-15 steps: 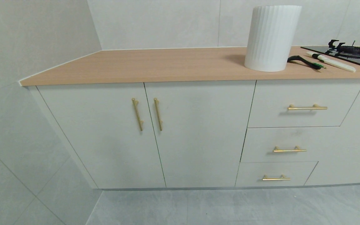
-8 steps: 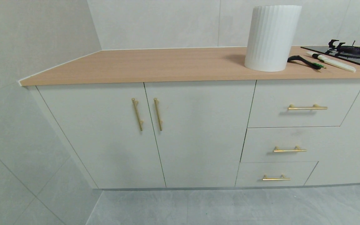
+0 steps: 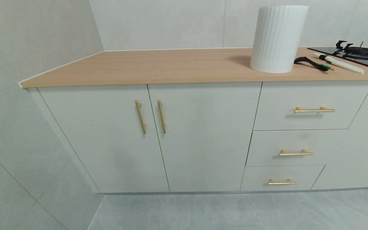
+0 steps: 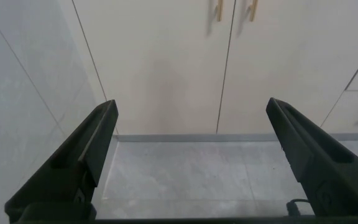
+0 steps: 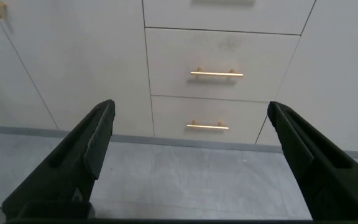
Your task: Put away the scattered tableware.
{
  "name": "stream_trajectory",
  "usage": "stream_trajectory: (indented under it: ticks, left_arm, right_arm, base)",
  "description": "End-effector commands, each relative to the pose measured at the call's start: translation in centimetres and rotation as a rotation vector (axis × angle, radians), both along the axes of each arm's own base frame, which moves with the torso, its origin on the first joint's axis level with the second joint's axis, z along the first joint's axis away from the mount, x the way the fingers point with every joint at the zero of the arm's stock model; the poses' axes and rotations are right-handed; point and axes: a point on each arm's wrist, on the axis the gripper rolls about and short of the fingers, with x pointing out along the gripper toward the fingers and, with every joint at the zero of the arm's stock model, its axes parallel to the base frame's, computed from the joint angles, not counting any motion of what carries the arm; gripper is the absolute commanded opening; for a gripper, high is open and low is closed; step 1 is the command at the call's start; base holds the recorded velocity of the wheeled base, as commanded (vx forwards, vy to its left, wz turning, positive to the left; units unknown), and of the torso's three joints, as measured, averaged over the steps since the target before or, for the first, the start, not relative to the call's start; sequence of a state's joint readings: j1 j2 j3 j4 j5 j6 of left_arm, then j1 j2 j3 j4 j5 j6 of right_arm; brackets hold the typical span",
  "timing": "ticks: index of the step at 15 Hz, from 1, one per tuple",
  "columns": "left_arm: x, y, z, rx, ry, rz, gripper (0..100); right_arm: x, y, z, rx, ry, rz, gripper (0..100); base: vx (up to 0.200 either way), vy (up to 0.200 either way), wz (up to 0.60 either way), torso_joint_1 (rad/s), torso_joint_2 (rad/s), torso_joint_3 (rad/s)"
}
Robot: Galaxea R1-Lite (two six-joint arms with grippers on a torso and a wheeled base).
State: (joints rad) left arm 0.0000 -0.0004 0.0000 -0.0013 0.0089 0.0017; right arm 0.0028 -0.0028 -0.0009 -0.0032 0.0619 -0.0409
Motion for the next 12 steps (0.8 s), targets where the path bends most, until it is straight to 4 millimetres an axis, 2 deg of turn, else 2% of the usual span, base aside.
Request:
stream_trajectory:
  ticks: [1, 10, 12]
  left_arm:
    - [0.00, 0.00, 0.00, 0.000, 0.000, 0.000, 100]
    - [0.00, 0.00, -0.01, 0.004, 0.002, -0.001, 100]
    - [0.00, 0.00, 0.00, 0.004, 0.000, 0.000, 100]
  right_arm:
    - [0.03, -0.01, -0.03, -0.001, 0.005, -0.002, 100]
    - [0.03, -0.01, -0.03, 0.024, 0.007, -0.002, 100]
    - [0.03, -0.01, -0.03, 0.025, 0.007, -0.002, 100]
  base:
    - [0.000, 0.000, 0.00, 0.000, 0.00, 0.000]
    - [0.000, 0.000, 0.00, 0.000, 0.00, 0.000]
    - [0.000, -0.200, 0.00, 0.002, 0.00, 0.005]
